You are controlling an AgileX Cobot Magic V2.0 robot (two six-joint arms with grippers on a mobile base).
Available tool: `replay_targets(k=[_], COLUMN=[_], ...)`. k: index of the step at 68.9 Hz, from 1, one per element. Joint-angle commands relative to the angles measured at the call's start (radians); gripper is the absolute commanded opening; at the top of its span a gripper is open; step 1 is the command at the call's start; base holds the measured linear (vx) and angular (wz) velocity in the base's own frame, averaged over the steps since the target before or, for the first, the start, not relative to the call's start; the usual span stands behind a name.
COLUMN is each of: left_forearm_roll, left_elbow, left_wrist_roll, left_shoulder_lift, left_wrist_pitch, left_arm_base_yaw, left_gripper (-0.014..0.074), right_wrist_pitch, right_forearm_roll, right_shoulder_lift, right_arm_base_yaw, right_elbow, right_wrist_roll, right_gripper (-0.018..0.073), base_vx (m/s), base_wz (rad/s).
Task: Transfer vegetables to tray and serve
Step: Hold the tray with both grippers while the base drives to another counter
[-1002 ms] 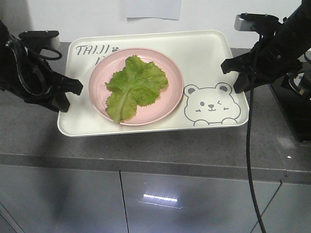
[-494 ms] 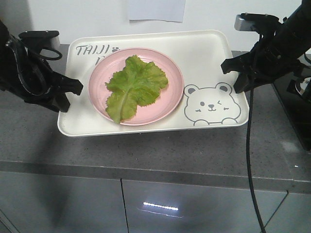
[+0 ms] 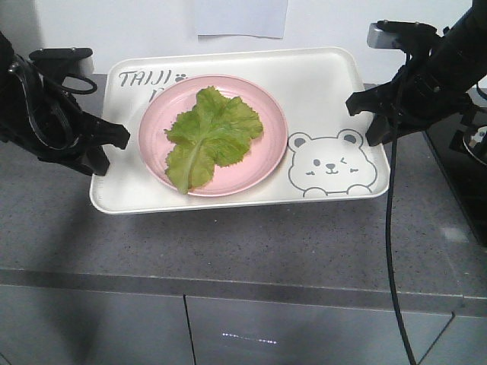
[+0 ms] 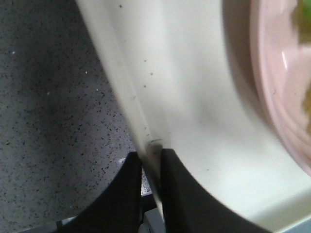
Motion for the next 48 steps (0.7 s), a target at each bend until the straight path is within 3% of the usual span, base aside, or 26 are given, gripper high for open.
replay_targets(k=[1,48], left_forearm_roll=[-0.095,-0.095], left_elbow=[-0.030,-0.030], left_wrist_roll=[0.028,0.028], left_shoulder_lift=[-0.052,-0.052], left_wrist_pitch=[-0.050,-0.050], left_arm_base_yaw=[-0.020,-0.020], left_gripper=[-0.0006,-0.0006], right_wrist_pitch=[0.017,0.017], right_forearm_roll=[0.086,0.087], right_shoulder_lift=[-0.055,-0.055], right_arm_base_yaw=[0.010,0.010], right_elbow=[-0.028,-0.028], right_wrist_roll=[-0.021,-0.021], right_gripper=[-0.0005,-0.0005], base_vx=[0.07,0.07], base_wz=[-0.04,-0.04])
